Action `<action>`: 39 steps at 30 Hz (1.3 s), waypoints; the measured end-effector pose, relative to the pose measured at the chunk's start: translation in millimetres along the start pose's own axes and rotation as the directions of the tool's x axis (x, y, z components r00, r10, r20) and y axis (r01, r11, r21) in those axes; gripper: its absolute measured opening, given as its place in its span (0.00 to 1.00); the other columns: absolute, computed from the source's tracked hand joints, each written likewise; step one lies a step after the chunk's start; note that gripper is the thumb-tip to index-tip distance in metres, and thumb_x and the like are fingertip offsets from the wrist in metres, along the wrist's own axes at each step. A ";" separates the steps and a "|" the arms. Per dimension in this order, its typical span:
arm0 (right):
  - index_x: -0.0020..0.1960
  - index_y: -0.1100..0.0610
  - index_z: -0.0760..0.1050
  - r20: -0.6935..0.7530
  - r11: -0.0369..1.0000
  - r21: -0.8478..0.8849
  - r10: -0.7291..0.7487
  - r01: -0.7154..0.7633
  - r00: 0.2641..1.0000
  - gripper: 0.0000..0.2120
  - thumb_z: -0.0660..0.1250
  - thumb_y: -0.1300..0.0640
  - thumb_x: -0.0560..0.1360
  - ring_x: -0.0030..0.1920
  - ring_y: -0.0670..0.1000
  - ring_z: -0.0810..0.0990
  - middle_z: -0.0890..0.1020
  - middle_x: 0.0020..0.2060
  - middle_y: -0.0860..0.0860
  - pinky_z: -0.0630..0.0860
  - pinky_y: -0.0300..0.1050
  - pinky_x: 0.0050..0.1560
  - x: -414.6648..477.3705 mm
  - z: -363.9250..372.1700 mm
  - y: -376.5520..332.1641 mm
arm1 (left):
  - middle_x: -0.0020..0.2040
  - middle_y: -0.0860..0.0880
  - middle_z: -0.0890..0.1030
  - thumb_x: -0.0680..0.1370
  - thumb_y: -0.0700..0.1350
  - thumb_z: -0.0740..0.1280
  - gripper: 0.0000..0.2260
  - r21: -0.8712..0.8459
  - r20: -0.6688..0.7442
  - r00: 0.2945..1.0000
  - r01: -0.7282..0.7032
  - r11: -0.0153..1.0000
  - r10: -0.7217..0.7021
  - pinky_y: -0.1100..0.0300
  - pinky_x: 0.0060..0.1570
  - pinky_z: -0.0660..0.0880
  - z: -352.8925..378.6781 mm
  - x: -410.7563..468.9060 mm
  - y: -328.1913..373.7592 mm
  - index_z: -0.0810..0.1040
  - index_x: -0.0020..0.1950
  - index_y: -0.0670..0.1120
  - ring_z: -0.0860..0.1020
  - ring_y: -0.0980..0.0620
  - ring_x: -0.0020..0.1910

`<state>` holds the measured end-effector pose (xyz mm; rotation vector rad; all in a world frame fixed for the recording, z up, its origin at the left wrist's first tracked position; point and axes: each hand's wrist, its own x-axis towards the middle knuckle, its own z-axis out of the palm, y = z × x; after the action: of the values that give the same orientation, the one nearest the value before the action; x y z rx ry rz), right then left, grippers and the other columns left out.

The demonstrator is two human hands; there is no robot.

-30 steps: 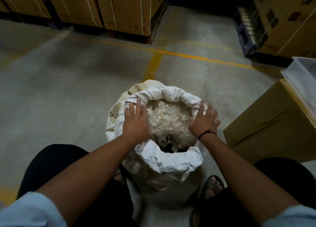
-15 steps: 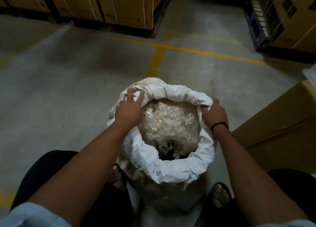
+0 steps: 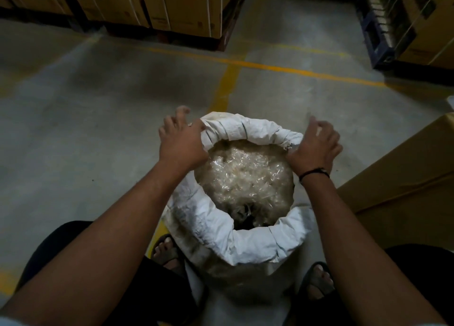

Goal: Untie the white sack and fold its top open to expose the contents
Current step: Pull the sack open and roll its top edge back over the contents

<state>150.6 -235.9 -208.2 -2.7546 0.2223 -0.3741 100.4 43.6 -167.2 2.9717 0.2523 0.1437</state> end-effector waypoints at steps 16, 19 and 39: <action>0.63 0.60 0.72 0.408 0.980 0.018 -0.187 0.197 0.894 0.20 0.68 0.56 0.73 0.59 0.62 0.78 0.80 0.58 0.62 0.76 0.52 0.60 46.3 43.3 -77.7 | 0.66 0.46 0.79 0.80 0.65 0.63 0.27 -0.177 0.906 0.182 -0.658 0.732 0.382 0.57 0.53 0.67 40.1 -81.3 80.3 0.79 0.68 0.46 0.77 0.44 0.62; 0.68 0.61 0.72 0.480 0.975 -0.078 -0.145 0.207 0.865 0.24 0.69 0.53 0.76 0.66 0.60 0.75 0.76 0.65 0.62 0.70 0.49 0.66 69.3 36.0 -90.7 | 0.54 0.48 0.80 0.79 0.65 0.65 0.25 -0.217 0.932 0.129 -0.552 0.806 0.339 0.53 0.57 0.73 32.7 -76.1 78.1 0.82 0.59 0.45 0.77 0.48 0.53; 0.48 0.51 0.79 0.819 0.564 -0.194 -0.358 0.803 0.449 0.25 0.49 0.37 0.82 0.48 0.54 0.80 0.85 0.49 0.53 0.70 0.50 0.59 -90.2 -68.6 16.6 | 0.60 0.47 0.81 0.69 0.77 0.65 0.39 0.090 0.868 0.488 -0.340 0.936 0.093 0.51 0.66 0.73 -13.1 -75.1 23.1 0.80 0.63 0.45 0.78 0.45 0.54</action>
<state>43.4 -255.3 -172.9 -3.1902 -1.1190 0.7820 29.0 10.0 -156.7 2.8401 -0.2747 -1.4219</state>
